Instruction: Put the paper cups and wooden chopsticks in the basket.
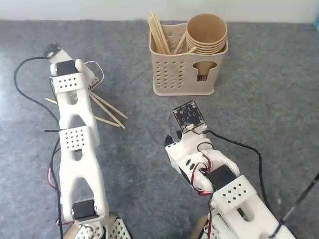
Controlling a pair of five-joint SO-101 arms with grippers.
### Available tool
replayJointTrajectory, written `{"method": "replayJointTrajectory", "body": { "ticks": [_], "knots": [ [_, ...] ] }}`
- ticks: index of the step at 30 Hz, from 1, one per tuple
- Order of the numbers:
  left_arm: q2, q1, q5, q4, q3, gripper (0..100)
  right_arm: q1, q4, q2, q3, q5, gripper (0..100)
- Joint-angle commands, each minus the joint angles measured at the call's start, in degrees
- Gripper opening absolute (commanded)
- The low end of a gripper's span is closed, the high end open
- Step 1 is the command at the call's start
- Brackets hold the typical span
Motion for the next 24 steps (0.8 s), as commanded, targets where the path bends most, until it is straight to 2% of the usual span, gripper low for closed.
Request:
{"method": "replayJointTrajectory", "body": {
  "ticks": [1, 13, 24],
  "knots": [
    [-7.3, 0.9, 0.4, 2.6, -2.0, 1, -0.5, -0.9, -1.3, -0.5, 1.1, 11.5],
    [-15.6, -0.1, -4.3, 3.0, -1.8, 1, -0.4, -1.1, -1.3, -0.5, 1.1, 11.5],
    [-28.8, -0.1, -9.0, 3.0, -1.8, 1, -0.3, -1.2, -1.3, -0.5, 1.1, 11.5]
  ]
}}
